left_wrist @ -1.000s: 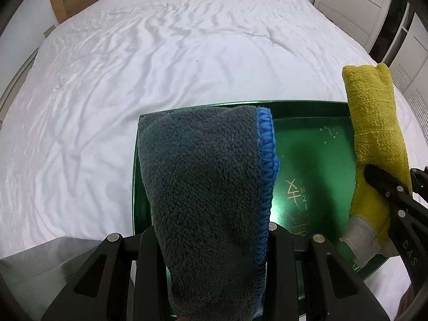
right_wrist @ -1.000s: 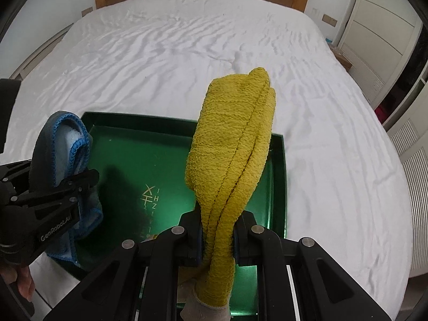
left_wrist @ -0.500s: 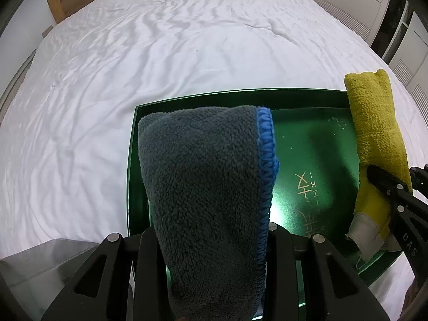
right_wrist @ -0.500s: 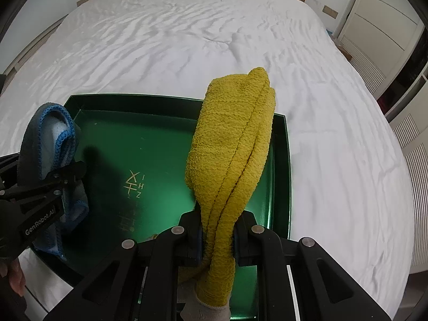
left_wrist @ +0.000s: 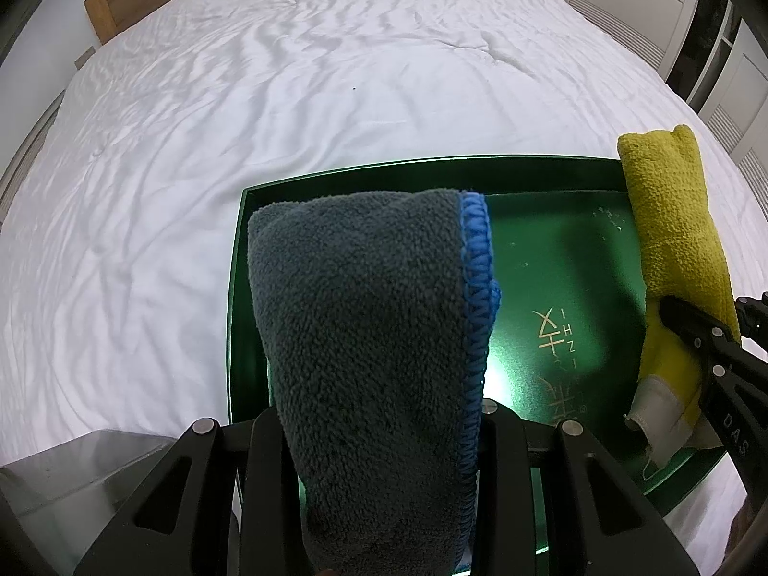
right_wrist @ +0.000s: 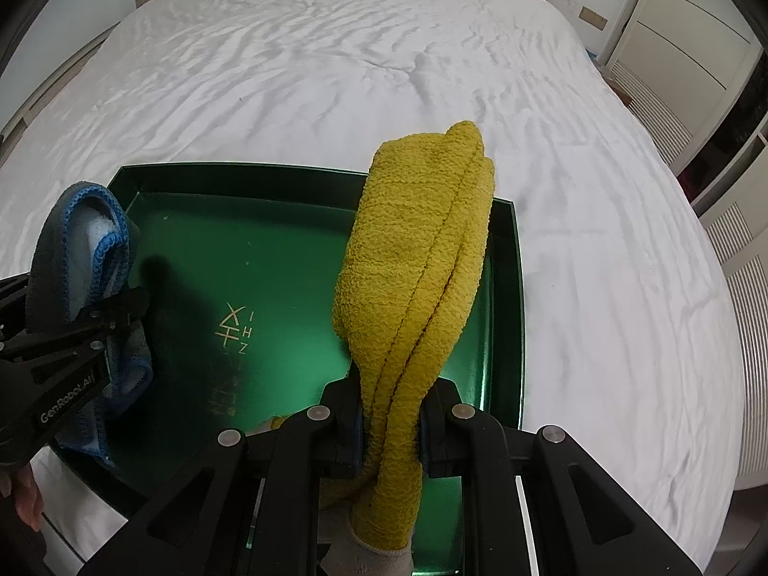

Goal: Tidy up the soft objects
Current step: 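Lower the yellow towel into the green tray and open the right tool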

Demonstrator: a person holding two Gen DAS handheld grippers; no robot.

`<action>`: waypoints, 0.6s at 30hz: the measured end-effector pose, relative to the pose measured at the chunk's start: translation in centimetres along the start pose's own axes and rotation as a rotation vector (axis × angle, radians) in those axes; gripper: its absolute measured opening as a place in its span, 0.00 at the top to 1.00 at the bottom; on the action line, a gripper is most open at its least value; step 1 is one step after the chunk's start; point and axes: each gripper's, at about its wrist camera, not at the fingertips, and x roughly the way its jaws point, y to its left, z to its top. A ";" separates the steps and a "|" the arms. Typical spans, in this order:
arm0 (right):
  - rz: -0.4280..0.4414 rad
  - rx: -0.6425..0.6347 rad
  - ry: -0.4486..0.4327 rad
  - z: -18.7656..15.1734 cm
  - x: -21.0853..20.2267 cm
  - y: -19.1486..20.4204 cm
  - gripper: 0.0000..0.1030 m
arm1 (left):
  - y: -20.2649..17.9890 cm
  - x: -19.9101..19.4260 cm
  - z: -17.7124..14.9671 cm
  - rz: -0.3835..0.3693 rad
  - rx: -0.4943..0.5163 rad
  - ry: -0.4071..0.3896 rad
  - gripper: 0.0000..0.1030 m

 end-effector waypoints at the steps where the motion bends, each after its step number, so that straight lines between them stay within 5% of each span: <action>1: 0.000 0.000 0.001 0.1 0.1 0.0 0.85 | 0.1 0.0 0.0 -0.001 -0.002 0.001 0.73; 18: -0.014 -0.003 0.018 0.2 1.4 -0.1 0.84 | 0.2 0.1 -0.1 0.002 0.002 -0.002 0.73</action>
